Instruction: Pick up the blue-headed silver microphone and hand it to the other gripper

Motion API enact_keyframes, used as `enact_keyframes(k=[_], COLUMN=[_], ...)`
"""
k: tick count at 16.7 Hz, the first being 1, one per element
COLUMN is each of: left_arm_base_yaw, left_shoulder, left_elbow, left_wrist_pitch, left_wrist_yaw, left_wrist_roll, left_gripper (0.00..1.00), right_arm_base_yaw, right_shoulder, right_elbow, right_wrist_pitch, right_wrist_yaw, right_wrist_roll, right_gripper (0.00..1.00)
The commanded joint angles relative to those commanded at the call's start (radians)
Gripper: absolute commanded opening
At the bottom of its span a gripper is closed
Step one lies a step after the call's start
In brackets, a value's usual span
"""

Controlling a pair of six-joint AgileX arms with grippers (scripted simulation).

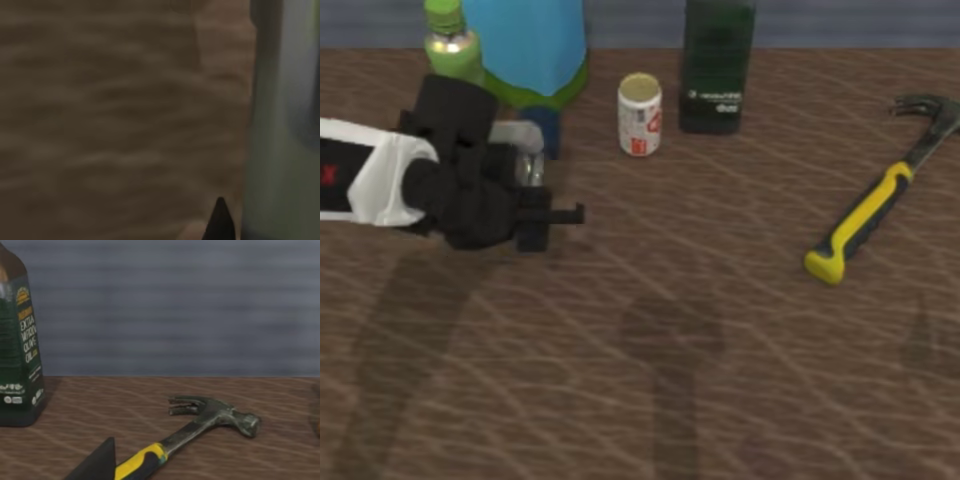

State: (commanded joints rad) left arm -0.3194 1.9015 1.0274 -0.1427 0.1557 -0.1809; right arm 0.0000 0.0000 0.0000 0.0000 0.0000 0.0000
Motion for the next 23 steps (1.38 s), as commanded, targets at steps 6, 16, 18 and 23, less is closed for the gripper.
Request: enact_keyframes(k=[6, 16, 18, 23], left_arm_base_yaw=[0.022, 0.047, 0.047, -0.025], left_shoulder=[-0.121, -0.294, -0.294, -0.284], left_elbow=[-0.153, -0.285, -0.285, -0.282], left_wrist_pitch=[0.542, 0.999, 0.999, 1.021], left_wrist_yaw=[0.194, 0.373, 0.373, 0.301], left_wrist_roll=[0.096, 0.199, 0.199, 0.199], left_gripper=[0.0, 0.0, 0.0, 0.0], right_arm_base_yaw=[0.0, 0.0, 0.0, 0.0], right_shoulder=[0.0, 0.0, 0.0, 0.0], right_elbow=[0.0, 0.0, 0.0, 0.0], right_wrist_pitch=[0.0, 0.0, 0.0, 0.0], right_wrist_yaw=[0.0, 0.0, 0.0, 0.0], right_wrist_roll=[0.0, 0.0, 0.0, 0.0], right_gripper=[1.0, 1.0, 1.0, 1.0])
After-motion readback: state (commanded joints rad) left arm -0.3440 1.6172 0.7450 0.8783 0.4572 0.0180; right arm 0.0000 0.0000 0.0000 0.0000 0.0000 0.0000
